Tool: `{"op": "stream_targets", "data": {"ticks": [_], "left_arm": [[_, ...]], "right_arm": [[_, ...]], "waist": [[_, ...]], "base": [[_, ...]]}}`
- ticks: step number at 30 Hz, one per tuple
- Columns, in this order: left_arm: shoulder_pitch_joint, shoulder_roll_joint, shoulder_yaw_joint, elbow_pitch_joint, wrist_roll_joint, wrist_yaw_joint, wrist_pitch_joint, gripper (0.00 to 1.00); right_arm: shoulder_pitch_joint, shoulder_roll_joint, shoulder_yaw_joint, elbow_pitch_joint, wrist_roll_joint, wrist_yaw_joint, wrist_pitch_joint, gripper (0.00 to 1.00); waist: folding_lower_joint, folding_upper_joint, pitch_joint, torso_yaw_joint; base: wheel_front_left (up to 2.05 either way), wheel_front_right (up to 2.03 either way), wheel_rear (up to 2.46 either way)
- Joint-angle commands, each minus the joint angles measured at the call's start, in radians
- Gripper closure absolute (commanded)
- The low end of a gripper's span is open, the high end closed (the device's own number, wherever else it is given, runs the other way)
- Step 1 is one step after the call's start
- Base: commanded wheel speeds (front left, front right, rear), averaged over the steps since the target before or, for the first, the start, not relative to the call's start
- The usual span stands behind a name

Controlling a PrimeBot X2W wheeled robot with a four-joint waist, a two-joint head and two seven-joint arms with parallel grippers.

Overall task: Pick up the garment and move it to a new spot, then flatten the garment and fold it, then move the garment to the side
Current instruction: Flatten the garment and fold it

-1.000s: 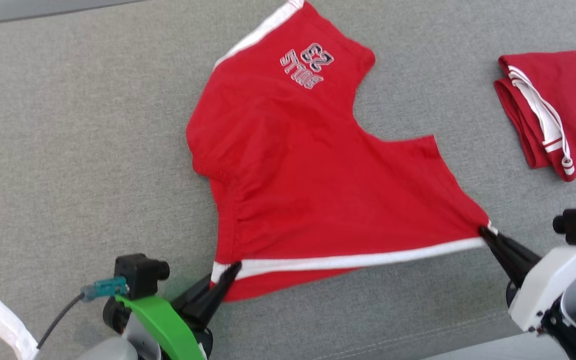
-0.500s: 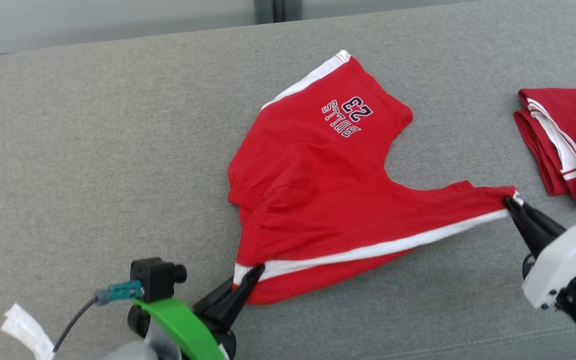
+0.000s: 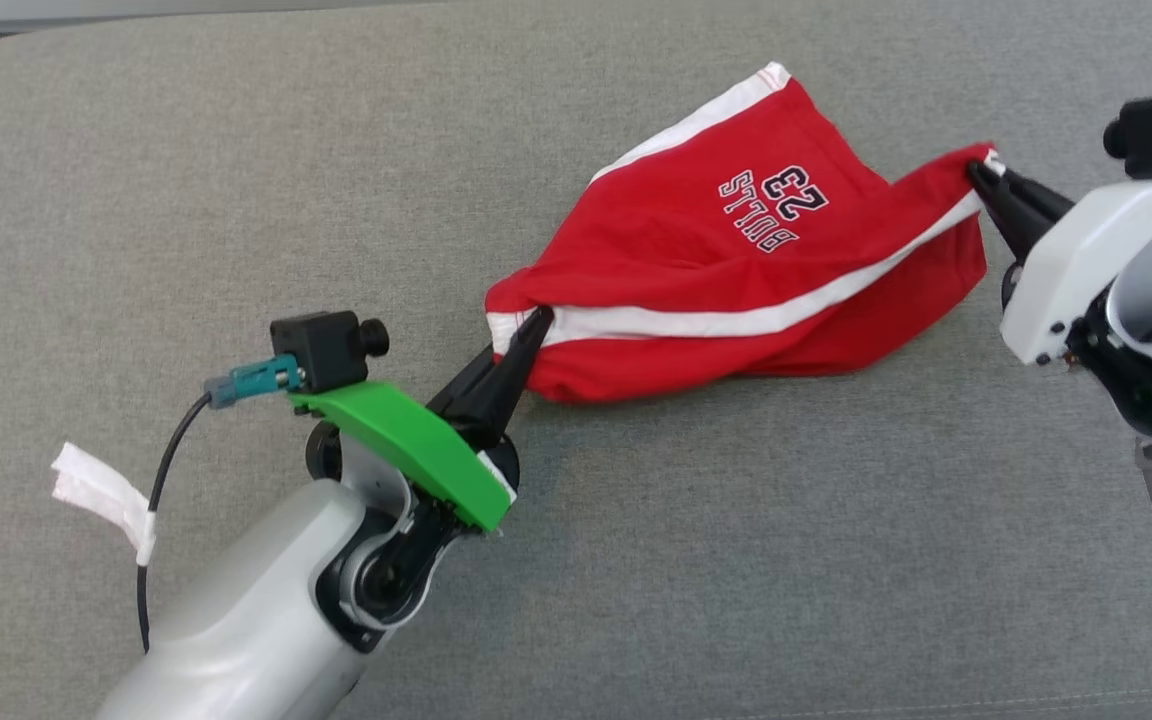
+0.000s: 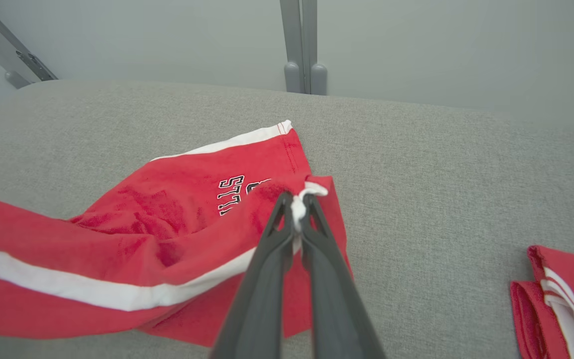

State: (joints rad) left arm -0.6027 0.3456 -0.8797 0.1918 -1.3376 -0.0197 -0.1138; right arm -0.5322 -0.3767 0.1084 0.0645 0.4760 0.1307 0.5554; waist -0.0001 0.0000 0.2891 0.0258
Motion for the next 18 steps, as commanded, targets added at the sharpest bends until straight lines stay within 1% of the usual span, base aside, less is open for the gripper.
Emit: {"op": "stream_targets", "data": {"ticks": [1, 5, 9, 14, 17, 18], "left_arm": [[-0.030, -0.018, 0.010, 0.018, -0.013, 0.004, -0.001, 1.00], [-0.076, -0.070, 0.042, 0.078, -0.029, 0.018, -0.020, 1.00], [-0.108, -0.120, 0.062, 0.125, -0.050, 0.019, -0.037, 1.00], [-0.137, -0.156, 0.060, 0.163, -0.046, 0.003, -0.036, 1.00], [-0.145, -0.174, 0.060, 0.183, -0.051, 0.001, -0.040, 1.00], [-0.148, -0.179, 0.059, 0.191, -0.051, 0.000, -0.042, 0.86]], "right_arm": [[-0.045, -0.007, 0.011, 0.040, 0.006, 0.000, -0.020, 1.00], [-0.155, -0.006, 0.039, 0.167, 0.010, 0.000, -0.094, 1.00], [-0.247, -0.002, 0.071, 0.275, 0.013, 0.000, -0.160, 1.00], [-0.342, 0.003, 0.105, 0.382, 0.011, 0.000, -0.246, 1.00], [-0.381, 0.008, 0.116, 0.437, 0.010, 0.000, -0.286, 1.00], [-0.392, 0.009, 0.120, 0.458, 0.010, 0.000, -0.298, 1.00]], "waist": [[0.0001, 0.0000, 0.046, 0.036], [0.0001, 0.0000, 0.088, 0.060], [0.0001, 0.0000, 0.123, 0.083], [0.0001, 0.0000, 0.160, 0.103], [0.0001, 0.0000, 0.173, 0.115], [0.0001, 0.0000, 0.176, 0.119]], "base": [[0.00, 0.00, 0.00], [0.00, 0.00, 0.00], [0.00, 0.00, 0.00], [0.00, 0.00, 0.00], [0.00, 0.00, 0.00], [0.00, 0.00, 0.00]]}}
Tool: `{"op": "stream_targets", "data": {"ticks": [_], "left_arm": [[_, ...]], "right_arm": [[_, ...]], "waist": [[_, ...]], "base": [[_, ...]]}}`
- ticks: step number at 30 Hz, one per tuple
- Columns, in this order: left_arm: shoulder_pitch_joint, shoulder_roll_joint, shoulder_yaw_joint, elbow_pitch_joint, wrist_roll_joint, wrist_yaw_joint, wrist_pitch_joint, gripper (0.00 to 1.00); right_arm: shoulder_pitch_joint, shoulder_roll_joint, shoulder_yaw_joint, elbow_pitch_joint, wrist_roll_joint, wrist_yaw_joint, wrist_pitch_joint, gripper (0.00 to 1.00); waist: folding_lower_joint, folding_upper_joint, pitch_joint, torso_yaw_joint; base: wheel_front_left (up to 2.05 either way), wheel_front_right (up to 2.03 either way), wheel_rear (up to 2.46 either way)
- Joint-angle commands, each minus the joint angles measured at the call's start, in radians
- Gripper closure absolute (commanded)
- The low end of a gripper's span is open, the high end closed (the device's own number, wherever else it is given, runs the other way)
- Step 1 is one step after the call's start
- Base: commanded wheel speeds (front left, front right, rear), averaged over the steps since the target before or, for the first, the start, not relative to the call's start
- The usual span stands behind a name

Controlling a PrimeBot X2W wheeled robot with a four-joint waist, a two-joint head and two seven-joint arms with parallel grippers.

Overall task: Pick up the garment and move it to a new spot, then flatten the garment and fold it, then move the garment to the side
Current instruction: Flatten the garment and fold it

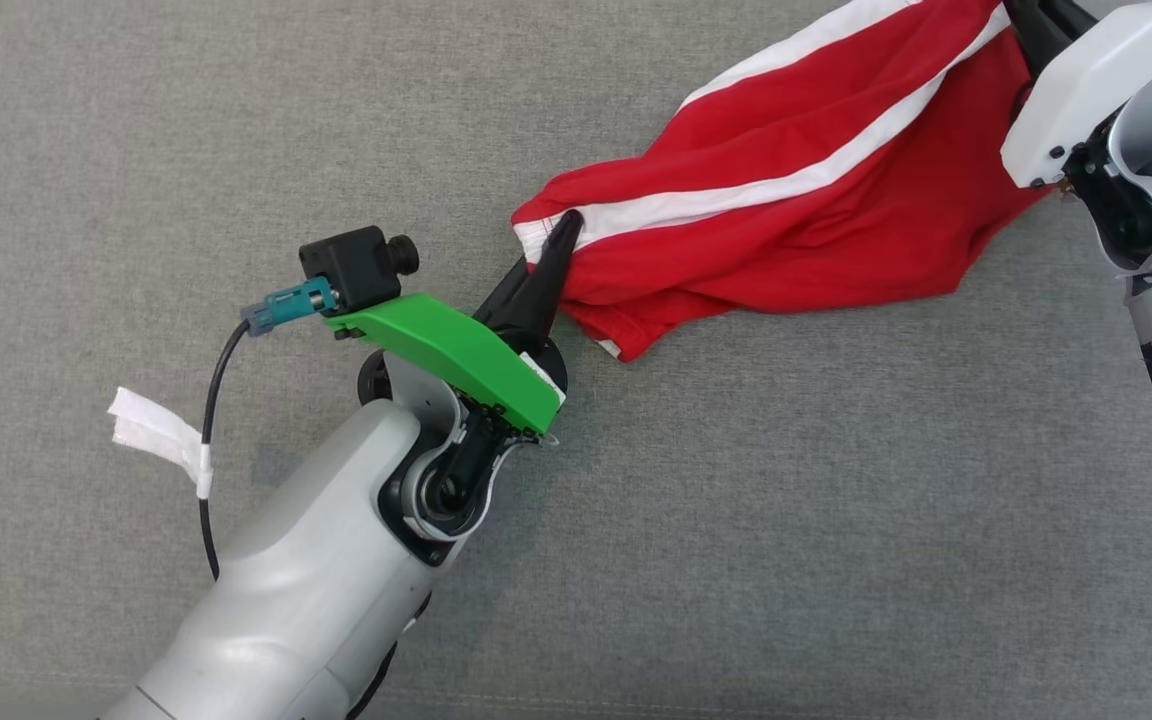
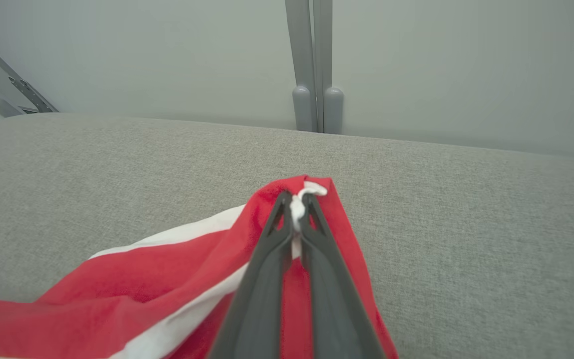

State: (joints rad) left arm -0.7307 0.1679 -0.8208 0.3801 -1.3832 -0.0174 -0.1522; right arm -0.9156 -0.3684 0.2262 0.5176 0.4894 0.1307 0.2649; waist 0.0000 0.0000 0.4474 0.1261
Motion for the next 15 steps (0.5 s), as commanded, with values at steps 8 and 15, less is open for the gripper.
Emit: {"op": "stream_targets", "data": {"ticks": [8, 15], "left_arm": [[-0.023, -0.019, -0.020, 0.047, -0.002, -0.039, 0.013, 0.00], [0.022, 0.010, -0.030, 0.058, 0.005, -0.074, 0.006, 0.00]], "right_arm": [[-0.065, 0.014, 0.012, 0.148, 0.021, 0.000, -0.075, 0.00], [-0.058, 0.007, 0.048, 0.213, 0.069, 0.000, -0.092, 0.00]], "waist": [[0.0000, 0.0000, 0.024, 0.045], [0.0000, 0.0000, -0.010, 0.055]], "base": [[0.00, 0.00, 0.00], [0.00, 0.00, 0.00]]}}
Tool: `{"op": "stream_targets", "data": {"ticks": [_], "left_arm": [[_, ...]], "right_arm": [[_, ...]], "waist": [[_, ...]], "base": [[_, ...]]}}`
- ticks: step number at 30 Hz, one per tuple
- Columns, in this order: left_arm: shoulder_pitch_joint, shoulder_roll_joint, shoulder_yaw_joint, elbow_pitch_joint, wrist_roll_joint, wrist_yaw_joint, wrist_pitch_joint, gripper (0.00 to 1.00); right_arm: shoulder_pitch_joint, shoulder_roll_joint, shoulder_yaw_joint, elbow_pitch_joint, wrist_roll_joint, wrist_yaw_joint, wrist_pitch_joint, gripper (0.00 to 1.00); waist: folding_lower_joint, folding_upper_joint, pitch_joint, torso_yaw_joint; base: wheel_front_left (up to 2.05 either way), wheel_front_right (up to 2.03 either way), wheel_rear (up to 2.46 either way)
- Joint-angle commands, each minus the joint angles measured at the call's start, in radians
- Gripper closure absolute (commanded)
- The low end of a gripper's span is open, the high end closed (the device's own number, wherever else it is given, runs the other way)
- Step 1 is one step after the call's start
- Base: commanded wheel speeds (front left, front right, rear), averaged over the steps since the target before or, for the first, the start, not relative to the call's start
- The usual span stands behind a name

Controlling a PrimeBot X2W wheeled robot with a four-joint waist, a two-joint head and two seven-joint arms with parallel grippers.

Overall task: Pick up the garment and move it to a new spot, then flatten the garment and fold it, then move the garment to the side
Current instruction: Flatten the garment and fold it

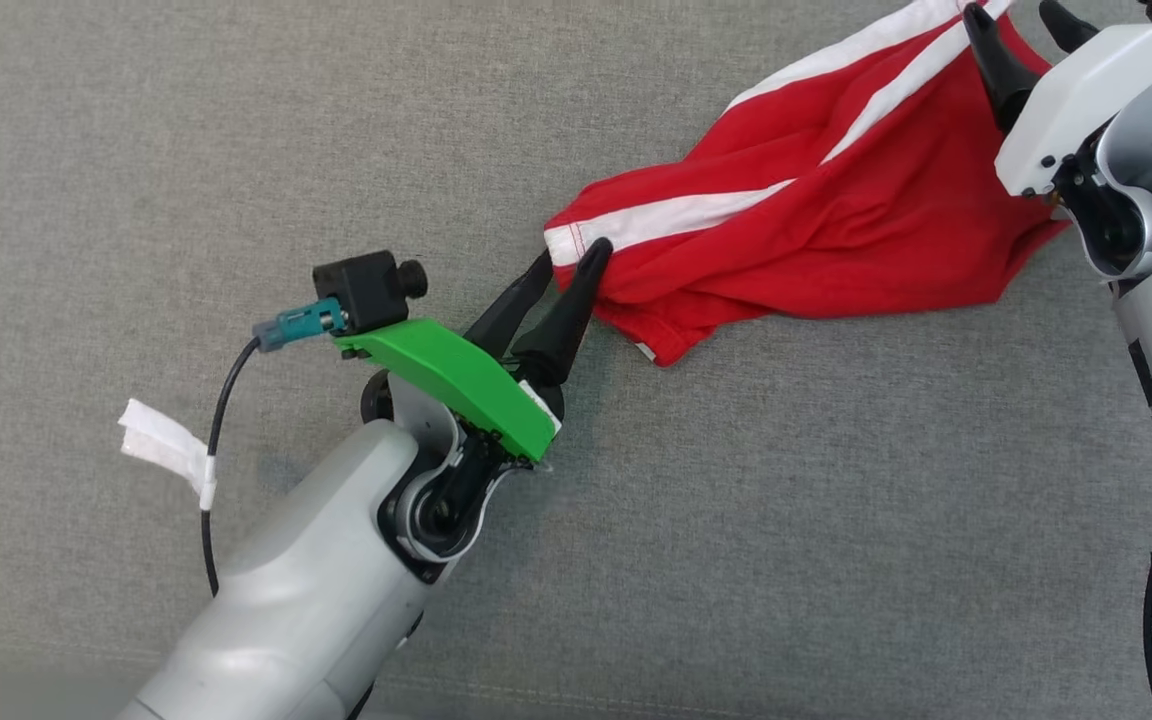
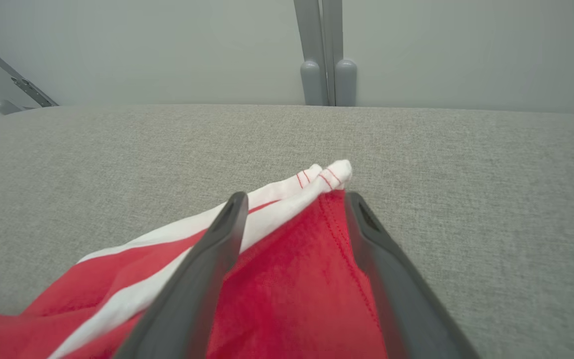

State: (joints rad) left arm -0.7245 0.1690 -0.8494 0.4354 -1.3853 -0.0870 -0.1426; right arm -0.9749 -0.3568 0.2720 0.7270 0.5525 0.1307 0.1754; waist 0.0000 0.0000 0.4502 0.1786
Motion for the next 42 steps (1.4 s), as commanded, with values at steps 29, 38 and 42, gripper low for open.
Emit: {"op": "stream_targets", "data": {"ticks": [29, 38, 42], "left_arm": [[0.371, -0.014, 0.605, -0.210, 0.934, -0.003, -0.122, 0.00], [0.359, -0.068, 0.654, -0.199, 0.984, -0.037, -0.122, 0.00], [0.353, -0.080, 0.657, -0.196, 1.000, -0.042, -0.122, 0.00]], "right_arm": [[0.183, -0.059, 0.001, 0.015, 0.099, 0.000, -0.029, 0.00], [0.095, -0.037, -0.055, 0.101, 0.070, 0.000, -0.013, 0.00], [0.064, -0.013, -0.072, 0.159, 0.053, 0.000, 0.005, 0.00]], "waist": [[0.0000, 0.0000, -0.128, -0.024], [0.0000, 0.0000, -0.050, 0.018], [0.0000, 0.0000, -0.031, 0.035]], "base": [[0.00, 0.00, 0.00], [0.00, 0.00, 0.00], [0.00, 0.00, 0.00]]}}
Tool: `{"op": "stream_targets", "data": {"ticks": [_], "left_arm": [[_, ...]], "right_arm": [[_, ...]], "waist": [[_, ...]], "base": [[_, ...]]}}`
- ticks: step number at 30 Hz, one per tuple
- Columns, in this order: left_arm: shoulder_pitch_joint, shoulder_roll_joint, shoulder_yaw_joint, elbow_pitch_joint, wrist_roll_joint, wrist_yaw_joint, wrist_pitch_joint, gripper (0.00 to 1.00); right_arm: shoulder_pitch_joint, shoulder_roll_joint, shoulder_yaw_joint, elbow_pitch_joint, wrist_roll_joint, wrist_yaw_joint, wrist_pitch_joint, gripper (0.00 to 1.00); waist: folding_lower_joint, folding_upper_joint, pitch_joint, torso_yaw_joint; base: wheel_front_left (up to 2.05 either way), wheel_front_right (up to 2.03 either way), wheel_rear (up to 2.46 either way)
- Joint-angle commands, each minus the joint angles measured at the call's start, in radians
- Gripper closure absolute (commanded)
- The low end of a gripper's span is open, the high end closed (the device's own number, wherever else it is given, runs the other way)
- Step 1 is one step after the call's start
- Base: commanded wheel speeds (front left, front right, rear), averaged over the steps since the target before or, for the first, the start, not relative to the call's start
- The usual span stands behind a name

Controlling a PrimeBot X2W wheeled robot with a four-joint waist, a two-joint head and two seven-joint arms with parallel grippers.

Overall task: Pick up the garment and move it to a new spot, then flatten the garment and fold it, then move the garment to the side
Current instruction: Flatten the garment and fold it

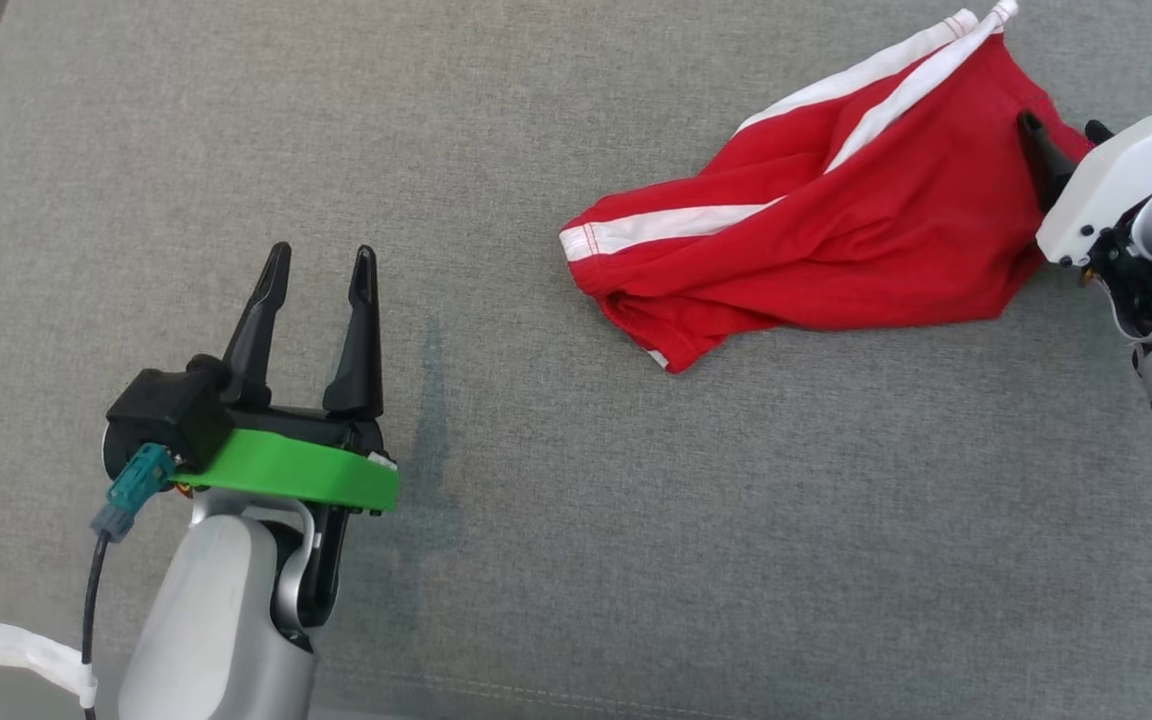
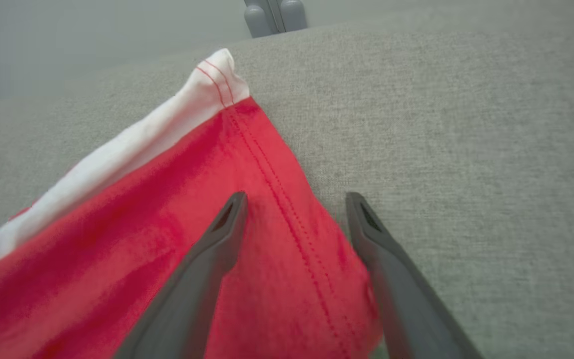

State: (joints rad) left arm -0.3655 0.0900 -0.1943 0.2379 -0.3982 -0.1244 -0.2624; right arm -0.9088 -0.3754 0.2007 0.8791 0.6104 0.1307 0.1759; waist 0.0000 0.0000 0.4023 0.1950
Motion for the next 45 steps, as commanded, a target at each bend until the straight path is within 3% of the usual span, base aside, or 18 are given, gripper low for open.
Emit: {"op": "stream_targets", "data": {"ticks": [1, 8, 9, 10, 12, 20, 32, 38, 45], "left_arm": [[-0.007, -0.003, 0.003, 0.001, 0.012, -0.006, -0.002, 0.00], [-0.002, -0.016, -0.010, 0.003, 0.016, -0.008, -0.002, 0.00], [0.000, -0.015, -0.011, 0.003, 0.014, -0.008, -0.002, 0.00], [0.002, -0.012, -0.014, 0.004, 0.012, -0.008, -0.002, 0.00], [0.005, -0.005, -0.018, 0.005, 0.006, -0.008, -0.002, 0.00], [-0.002, 0.007, -0.035, 0.018, -0.007, -0.007, -0.002, 0.00], [0.021, 0.032, -0.045, 0.045, -0.021, -0.007, -0.002, 0.00], [0.033, 0.041, -0.052, 0.058, -0.027, -0.007, -0.002, 0.00], [0.048, 0.040, -0.061, 0.072, -0.038, -0.007, -0.002, 0.00]], "right_arm": [[-0.004, 0.011, 0.002, 0.021, -0.013, 0.000, 0.011, 0.00], [0.037, 0.069, 0.029, 0.101, -0.024, 0.000, 0.061, 0.00], [0.046, 0.078, 0.037, 0.103, -0.022, 0.000, 0.068, 0.09], [0.055, 0.085, 0.047, 0.102, -0.020, 0.002, 0.071, 0.35], [0.068, 0.094, 0.070, 0.093, -0.017, 0.004, 0.076, 1.00], [0.051, 0.046, 0.052, 0.091, -0.029, -0.001, -0.020, 1.00], [0.102, -0.010, -0.093, 0.108, -0.081, -0.001, -0.154, 1.00], [0.143, -0.050, -0.180, 0.100, -0.166, -0.001, -0.212, 1.00], [0.167, -0.012, -0.236, 0.005, -0.292, -0.001, -0.208, 1.00]], "waist": [[0.0000, 0.0000, 0.018, 0.022], [0.0000, 0.0000, 0.010, 0.036], [0.0000, 0.0000, 0.009, 0.035], [0.0000, 0.0000, 0.008, 0.033], [0.0000, 0.0000, 0.007, 0.030], [0.0000, 0.0000, -0.004, 0.012], [0.0000, 0.0000, -0.067, -0.060], [0.0000, 0.0000, -0.110, -0.089], [0.0000, 0.0000, -0.156, -0.105]], "base": [[0.00, 0.00, 0.00], [0.00, 0.00, 0.00], [0.00, 0.00, 0.00], [0.00, 0.00, 0.00], [0.00, 0.00, 0.00], [0.00, 0.00, 0.00], [0.00, 0.00, 0.00], [0.00, 0.00, 0.00], [0.00, 0.00, 0.00]]}}
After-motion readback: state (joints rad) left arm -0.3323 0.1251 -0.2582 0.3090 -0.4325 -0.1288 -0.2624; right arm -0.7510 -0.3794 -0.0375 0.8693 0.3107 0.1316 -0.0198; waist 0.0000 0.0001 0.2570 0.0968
